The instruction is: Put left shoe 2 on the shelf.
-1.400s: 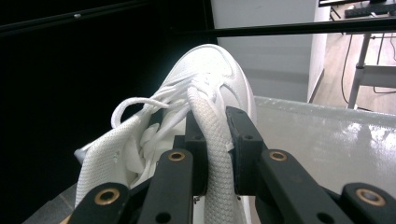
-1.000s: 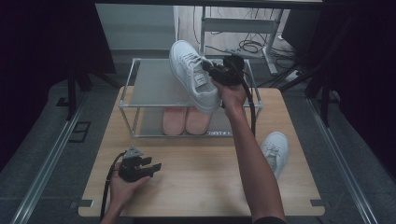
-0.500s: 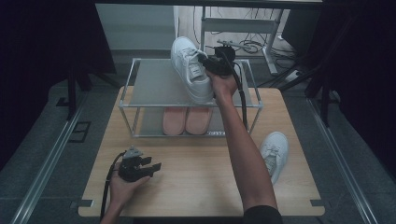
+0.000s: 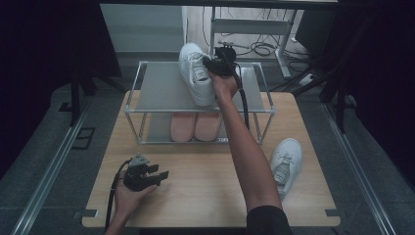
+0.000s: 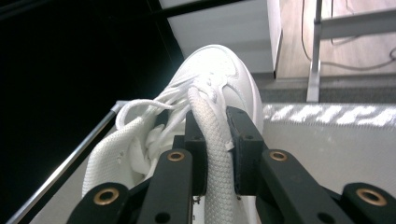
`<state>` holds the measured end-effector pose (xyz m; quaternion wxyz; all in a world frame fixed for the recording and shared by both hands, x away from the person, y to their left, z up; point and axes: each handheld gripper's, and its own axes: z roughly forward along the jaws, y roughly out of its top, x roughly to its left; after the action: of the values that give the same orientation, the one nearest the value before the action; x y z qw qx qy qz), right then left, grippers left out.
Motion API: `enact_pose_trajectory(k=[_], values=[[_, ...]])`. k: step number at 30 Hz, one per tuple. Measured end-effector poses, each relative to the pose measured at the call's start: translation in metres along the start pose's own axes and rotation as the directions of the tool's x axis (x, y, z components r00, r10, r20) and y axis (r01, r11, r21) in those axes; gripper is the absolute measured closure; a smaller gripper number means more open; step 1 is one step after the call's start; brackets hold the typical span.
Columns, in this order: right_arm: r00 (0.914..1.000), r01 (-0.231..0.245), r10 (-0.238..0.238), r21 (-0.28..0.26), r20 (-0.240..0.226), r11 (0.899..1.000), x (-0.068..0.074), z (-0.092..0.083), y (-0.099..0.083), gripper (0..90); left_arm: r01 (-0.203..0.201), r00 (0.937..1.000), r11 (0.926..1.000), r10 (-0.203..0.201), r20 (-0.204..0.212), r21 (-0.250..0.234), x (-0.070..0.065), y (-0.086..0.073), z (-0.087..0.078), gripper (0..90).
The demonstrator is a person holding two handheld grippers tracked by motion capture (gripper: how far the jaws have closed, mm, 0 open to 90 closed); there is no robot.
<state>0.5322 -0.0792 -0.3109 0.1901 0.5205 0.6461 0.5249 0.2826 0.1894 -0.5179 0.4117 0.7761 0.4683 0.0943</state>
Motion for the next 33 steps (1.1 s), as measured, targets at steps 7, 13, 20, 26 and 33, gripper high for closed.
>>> enact_pose_trajectory(k=[7,13,20,26,33], values=[[0.9991,-0.013,0.015,0.047,-0.040,0.999,-0.011,0.010,-0.005,65.8,-0.005,1.0000,1.0000,0.005,-0.003,0.004,-0.001,0.000,0.001,46.0],[0.9967,0.035,-0.036,-0.004,-0.073,0.999,-0.010,-0.007,-0.002,51.0,-0.011,0.9999,0.9999,0.011,-0.001,0.005,-0.004,0.000,0.001,46.0],[0.9890,0.100,-0.104,-0.046,-0.105,0.994,-0.012,-0.042,-0.004,58.4,-0.009,0.9999,0.9999,0.009,-0.008,0.006,-0.004,0.000,0.001,46.0],[0.9811,0.138,-0.143,-0.048,-0.131,0.989,-0.019,-0.069,-0.022,68.5,-0.016,0.9998,0.9998,0.017,-0.008,0.015,-0.006,-0.001,0.003,45.9],[0.9771,0.171,-0.173,-0.031,-0.124,0.985,-0.030,-0.091,-0.040,82.2,-0.019,0.9998,0.9997,0.019,-0.009,0.015,-0.008,0.000,0.003,45.9]])
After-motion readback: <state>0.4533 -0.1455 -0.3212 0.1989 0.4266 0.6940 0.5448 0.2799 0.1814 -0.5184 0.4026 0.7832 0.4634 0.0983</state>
